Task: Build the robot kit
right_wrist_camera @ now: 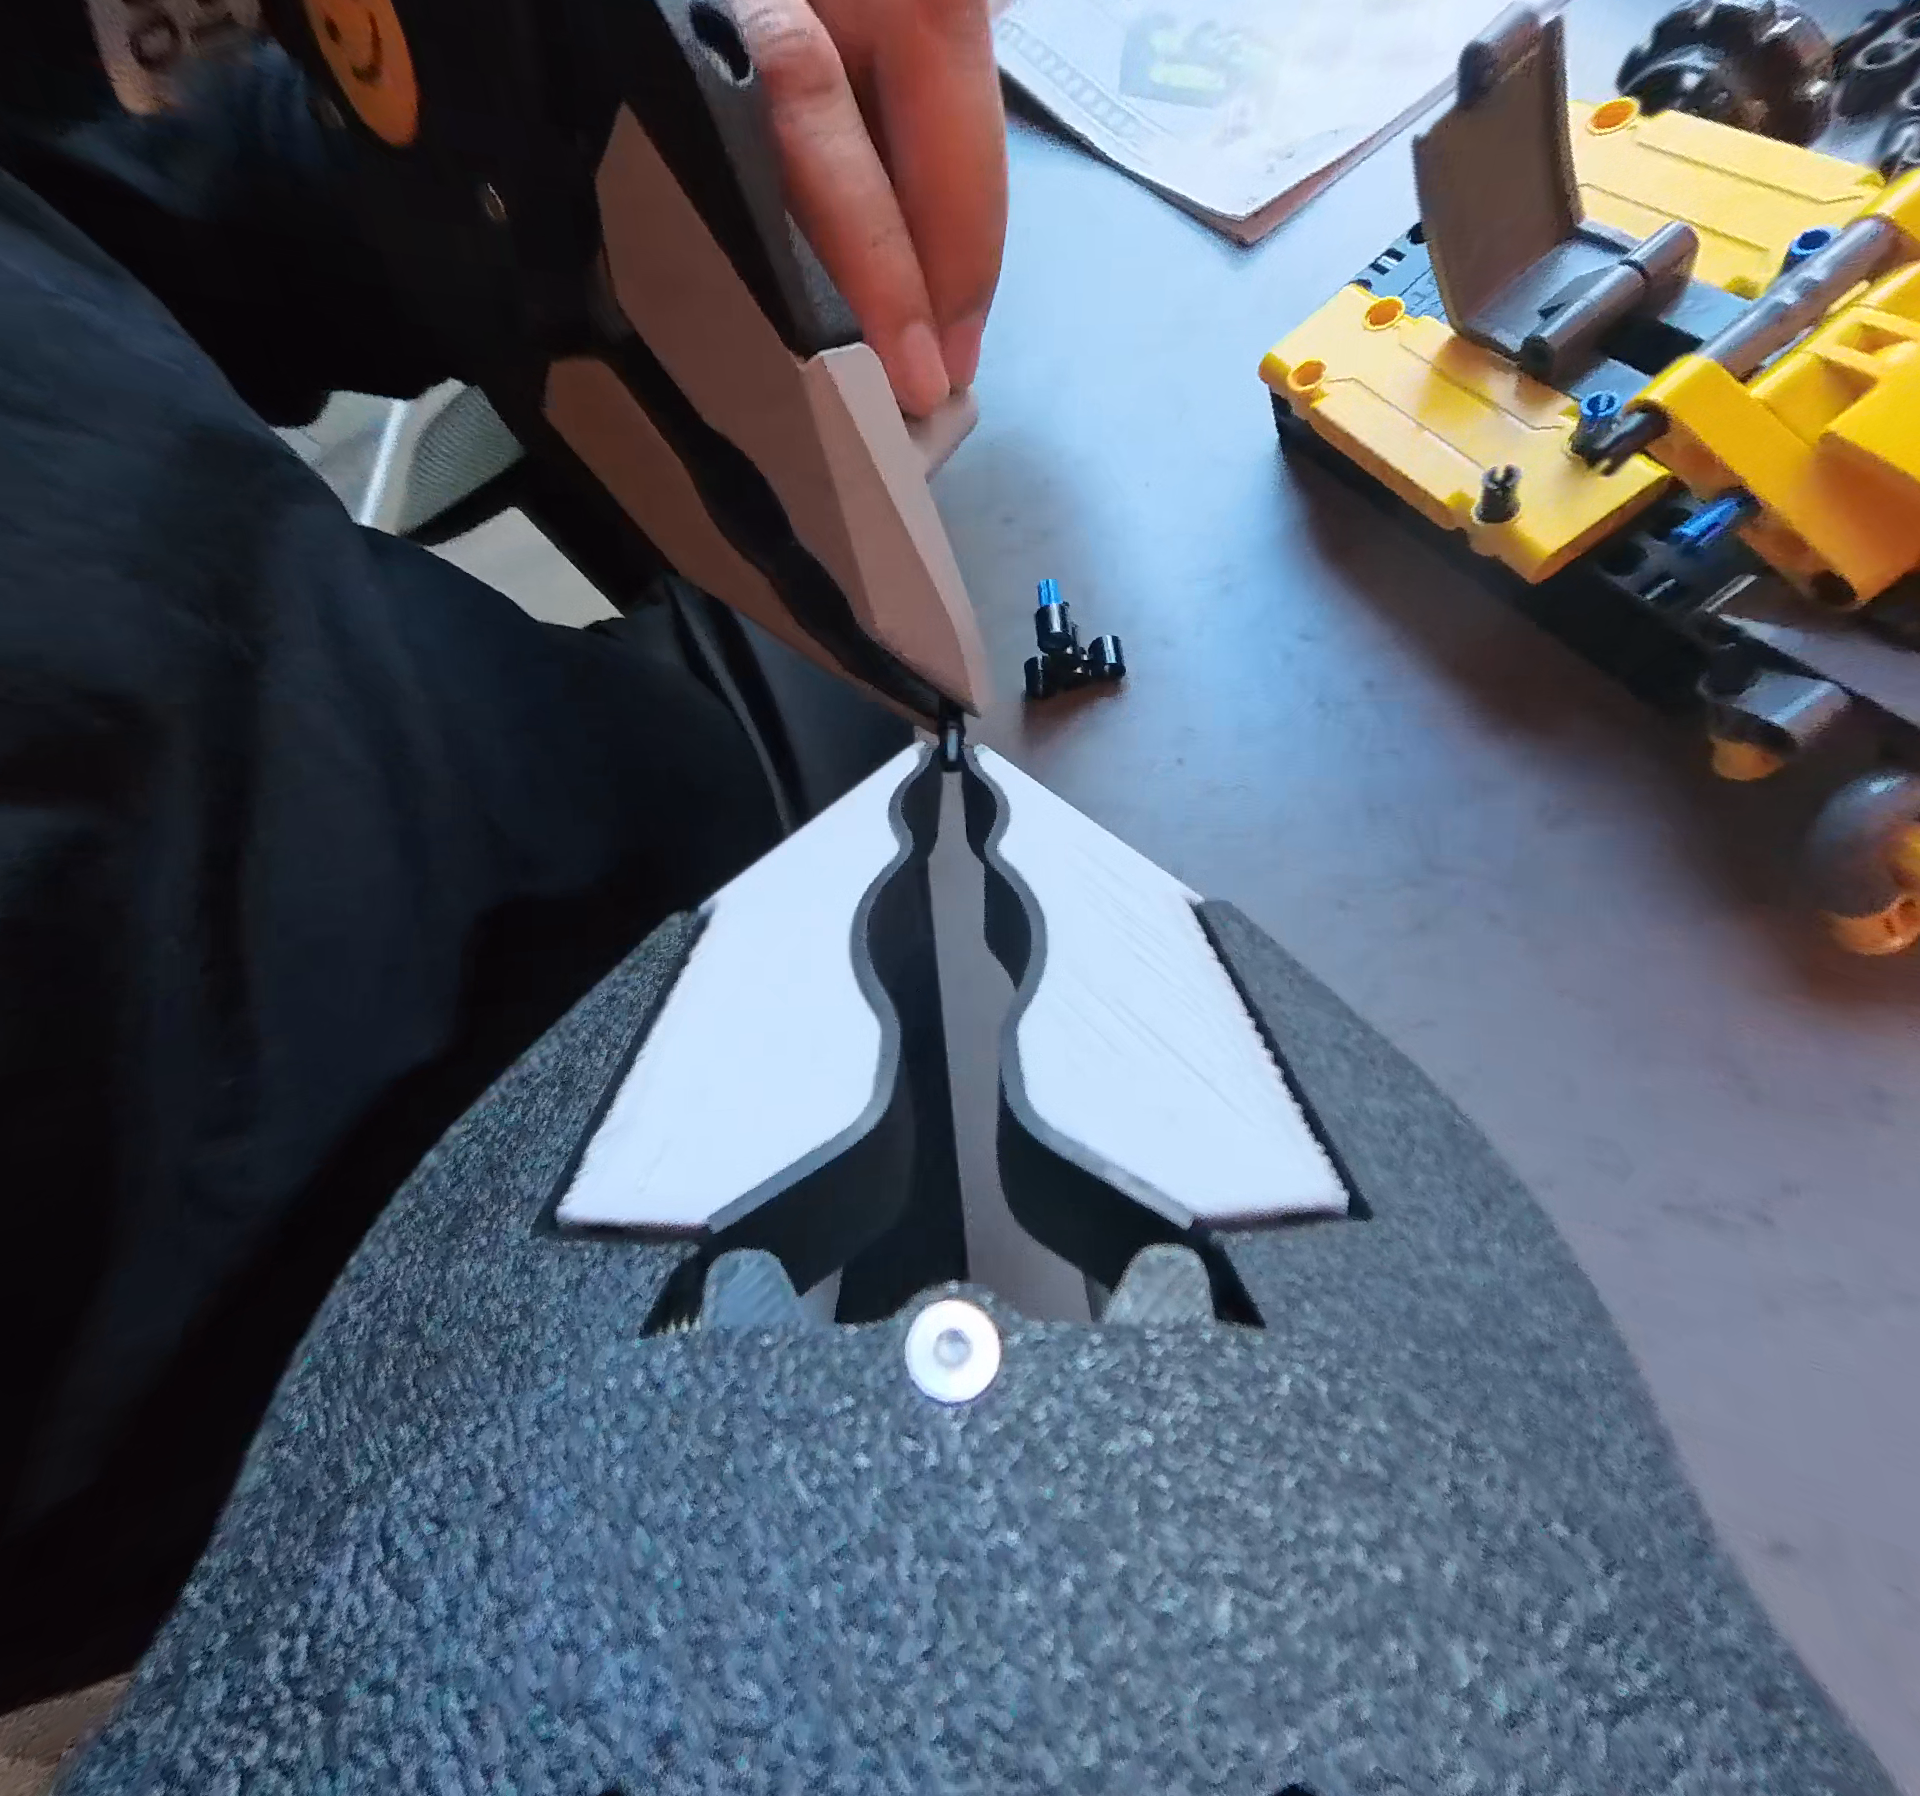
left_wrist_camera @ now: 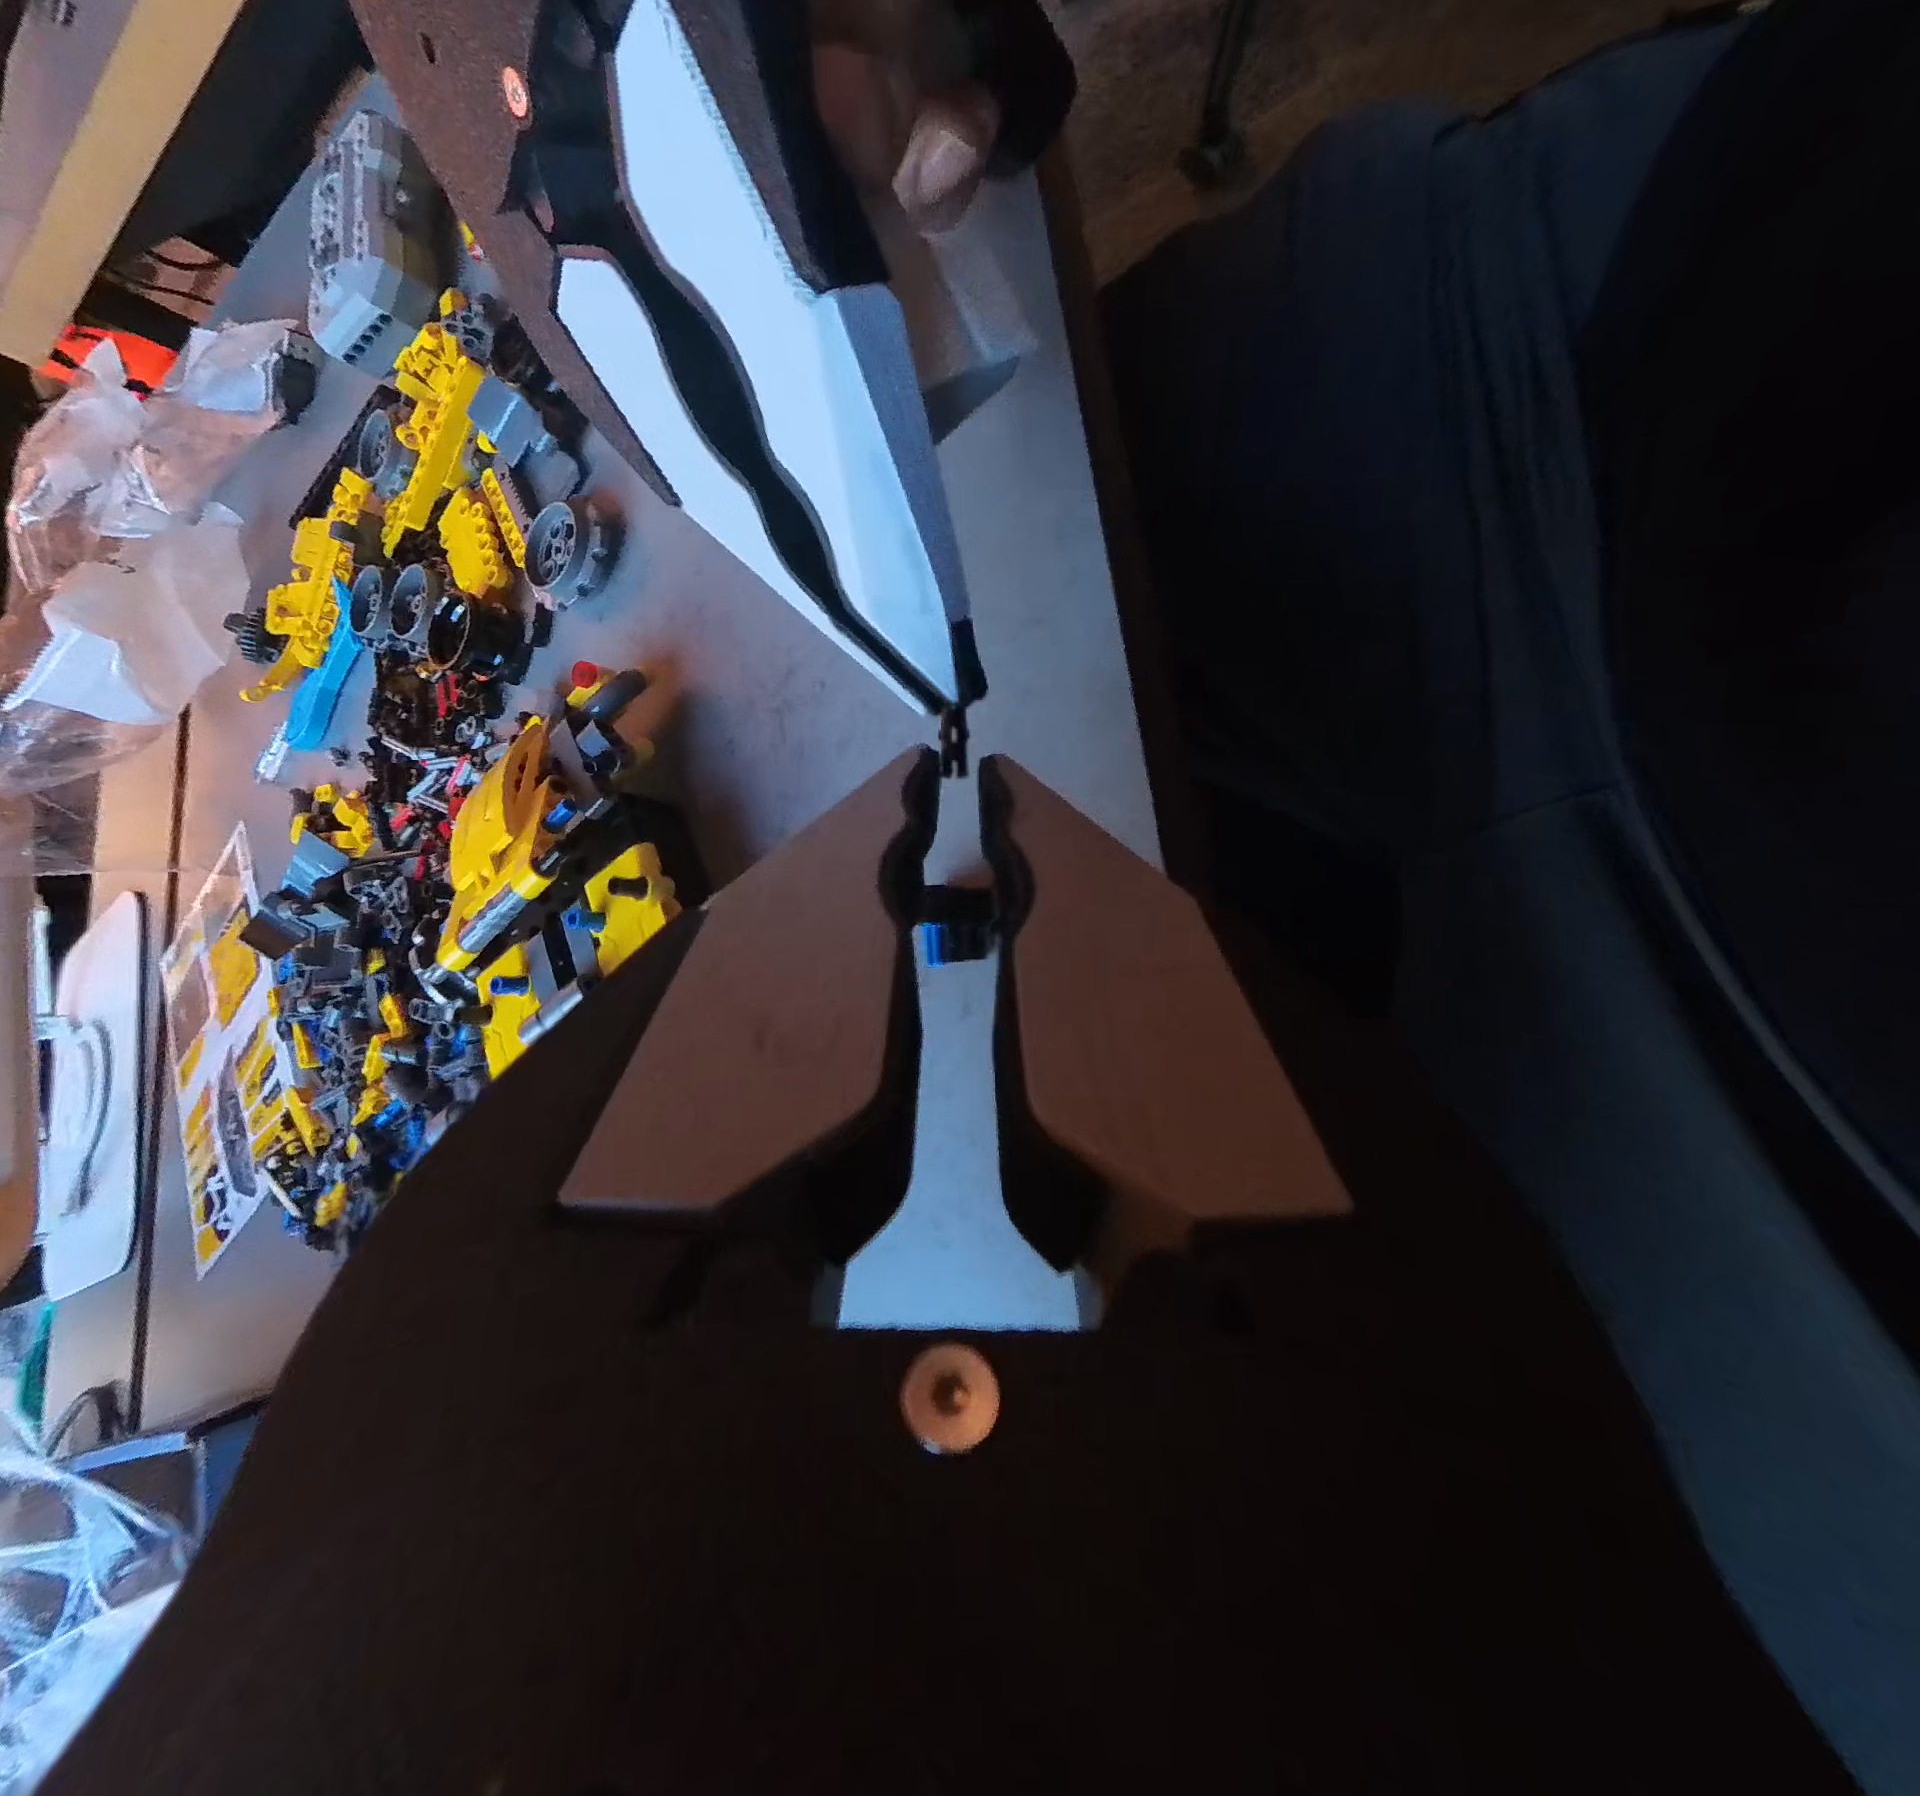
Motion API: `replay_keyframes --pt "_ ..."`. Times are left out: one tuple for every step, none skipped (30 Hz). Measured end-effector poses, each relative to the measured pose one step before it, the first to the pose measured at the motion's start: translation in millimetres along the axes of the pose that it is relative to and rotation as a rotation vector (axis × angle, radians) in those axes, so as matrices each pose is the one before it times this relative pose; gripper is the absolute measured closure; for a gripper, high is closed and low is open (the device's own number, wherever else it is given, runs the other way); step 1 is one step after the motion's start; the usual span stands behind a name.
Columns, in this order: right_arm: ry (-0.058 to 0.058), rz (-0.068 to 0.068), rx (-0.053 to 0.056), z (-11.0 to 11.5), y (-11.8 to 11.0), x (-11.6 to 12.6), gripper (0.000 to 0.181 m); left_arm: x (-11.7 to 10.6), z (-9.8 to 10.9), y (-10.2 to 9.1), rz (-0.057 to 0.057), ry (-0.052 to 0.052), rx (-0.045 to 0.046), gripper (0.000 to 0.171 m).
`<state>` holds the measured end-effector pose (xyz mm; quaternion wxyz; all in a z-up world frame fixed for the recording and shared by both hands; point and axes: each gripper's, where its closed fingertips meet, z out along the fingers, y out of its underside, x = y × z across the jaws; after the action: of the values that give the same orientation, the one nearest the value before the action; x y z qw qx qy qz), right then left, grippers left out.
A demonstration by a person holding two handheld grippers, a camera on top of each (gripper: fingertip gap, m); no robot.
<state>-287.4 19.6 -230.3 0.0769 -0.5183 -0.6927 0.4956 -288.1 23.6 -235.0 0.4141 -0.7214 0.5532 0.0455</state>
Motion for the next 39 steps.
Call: replay_keyframes --pt "-0.0046 0.0047 0.0052 -0.72 -0.59 -0.16 0.178 -1.17 0.34 -0.51 0.0087 -0.0115 0.00317 0.169" --pt "-0.0012 0.0013 0.0024 -0.31 -0.3 0.01 0.178 -1.34 0.0 -0.84 0.0083 -0.0116 0.00572 0.169" --pt "-0.0038 0.0026 0.0049 -0.25 -0.73 -0.41 0.178 -0.88 -0.26 -0.6 0.0066 -0.0066 0.00337 0.169" --pt "-0.0027 0.0058 0.0044 -0.26 -0.65 0.16 0.178 -0.49 -0.32 -0.21 0.002 -0.0012 0.00059 0.169" --pt "-0.0018 0.0074 0.0045 -0.17 -0.52 0.51 0.178 -0.63 -0.22 -0.19 -0.0005 -0.0011 0.0006 0.17" --pt "-0.0048 0.0079 0.0065 -0.12 -0.6 0.01 0.178 -0.58 -0.36 -0.2 0.0003 0.0 0.00152 0.17" --pt "-0.0011 0.0058 0.0077 0.04 -0.77 0.36 0.178 -0.94 -0.44 0.05 -0.0023 -0.0016 0.00106 0.17" --pt "0.0048 0.0001 0.0089 0.09 -0.88 0.8 0.178 -1.06 -0.32 0.39 -0.0069 0.0 -0.00167 0.17" --pt "0.0114 -0.0099 0.0065 0.1 -0.76 0.76 0.178 -0.47 0.0 0.9 -0.0206 0.0067 -0.00393 0.17" --pt "0.022 -0.0248 0.0023 0.21 -0.38 0.98 0.177 0.06 0.45 1.23 -0.0344 0.015 -0.00401 0.17" --pt "0.0337 -0.0373 0.0024 0.06 -0.63 1.36 0.176 -0.98 0.2 0.77 -0.0384 0.0094 0.00068 0.17" --pt "0.0348 -0.0425 0.0026 -0.33 -1.02 0.68 0.174 -1.93 -0.2 0.05 -0.032 -0.0014 0.00769 0.17" --pt "0.0349 -0.0461 0.0001 -0.5 -1.1 0.22 0.171 -1.78 -0.56 0.15 -0.0262 -0.0029 0.00819 0.17" --pt "0.0392 -0.0499 -0.0023 -0.64 -1.06 0.53 0.17 -0.82 -0.59 0.07 -0.0232 0.0025 0.00595 0.17" --pt "0.0428 -0.0505 -0.0021 -0.59 -1.03 1.09 0.17 0.32 -0.64 -0.46 -0.0183 0.0073 0.00937 0.17" --pt "0.0406 -0.0481 -0.0064 -0.23 -0.56 1.15 0.17 1.1 -0.81 -1.36 -0.0121 0.0093 0.01288 0.17" --pt "0.0396 -0.0456 -0.0089 -0.17 -0.35 1.31 0.169 1.08 -0.6 -1.07 -0.0071 0.0072 0.00901 0.17" --pt "0.0297 -0.042 -0.0053 0.02 -0.91 0.19 0.169 -0.44 -0.33 0.02 -0.0035 -0.0025 0.00046 0.17" --pt "0.0198 -0.038 -0.0041 0.14 -0.7 -0.87 0.17 -0.13 -0.11 0.18 0.0006 -0.0016 -0.00004 0.17" --pt "0.0107 -0.0347 -0.0072 0.47 -0.24 -1.85 0.172 0.11 -0.28 -0.6 -0.0003 -0.0008 0.00388 0.17" --pt "0.0082 -0.0317 -0.0087 0.64 0.11 -1.95 0.172 -0.15 -0.27 -0.7 -0.0016 -0.0025 0.00401 0.17" --pt "0.0176 -0.0264 -0.0091 0.83 0.34 -0.01 0.173 0.06 -0.23 -0.27 -0.002 0.0005 0.0016 0.17" --pt "0.0173 -0.0203 -0.0069 0.69 0.3 0.52 0.175 0.83 -0.19 -0.49 -0.0006 0.0044 0.00347 0.17" --pt "0.0047 -0.0144 -0.006 0.49 0.26 -0.87 0.176 0.46 -0.22 -0.18 0.0003 0.0015 0.00283 0.17" --pt "0.0055 -0.0121 -0.0035 0.18 -0.2 -0.56 0.176 0.81 0.02 0.66 0.0003 0.0039 -0.00153 0.17" --pt "0.0069 -0.0083 -0.0015 0.08 -0.28 0.0 0.176 0.19 -0.19 0.24 -0.0022 0.0009 0.00155 0.17" --pt "0.001 -0.0018 -0.0029 0.22 0.25 -0.47 0.176 0.06 -0.3 0.26 -0.0037 0.0015 0.00117 0.17" --pt "-0.0022 -0.0008 -0.0034 0.28 0.36 -0.64 0.176 0.73 -0.06 0.75 -0.0041 0.0058 -0.00267 0.17" --pt "0.0025 -0.0046 -0.0021 0.16 0.34 -0.08 0.176 0.13 -0.1 0.51 -0.0011 0.001 -0.00113 0.17" --pt "0.0035 -0.0073 -0.0026 0.22 0.47 -0.1 0.176 0.03 0.13 0.57 -0.0002 0.0004 -0.00122 0.17" --pt "0.0043 -0.0083 -0.0023 0.14 0.29 -0.11 0.176 0.36 0.33 0.71 -0.0018 0.0029 -0.00259 0.17" --pt "0.0054 -0.0092 -0.0003 0.1 -0.16 0.03 0.176 0.09 0.13 0.17 -0.0013 0.0011 0.00114 0.17" --pt "0.0029 -0.0069 0.0001 -0.15 -0.15 -0.13 0.176 0.1 0.16 0.19 -0.002 0.0018 0.00144 0.17" --pt "0.0028 -0.0031 -0.0007 0.01 0.03 0.2 0.176 -0.01 0.09 0.02 -0.0034 0.0017 0.00199 0.17" --pt "0.0034 -0.0022 0.0022 -0.26 -0.34 0.43 0.176 -0.07 0.21 0.16 -0.0033 0.0009 0.00197 0.17" --pt "0.0002 -0.0007 0.0021 0.0 -0.25 -0.09 0.176 -0.05 0.18 0.23 -0.0029 0.0013 0.00148 0.17" --pt "-0.0007 -0.0002 -0.0018 0.05 0.41 -0.02 0.176 0.21 0.13 0.01 -0.0035 0.0025 0.00265 0.17" --pt "0.0021 -0.003 0.0007 -0.04 0.09 0.14 0.177 -0.1 0.17 -0.06 -0.006 0.0008 0.00291 0.17" --pt "0.0004 0.0012 -0.0004 0.01 0.18 0.03 0.177 -0.1 0.1 -0.16 -0.0111 0.0006 0.00329 0.17"
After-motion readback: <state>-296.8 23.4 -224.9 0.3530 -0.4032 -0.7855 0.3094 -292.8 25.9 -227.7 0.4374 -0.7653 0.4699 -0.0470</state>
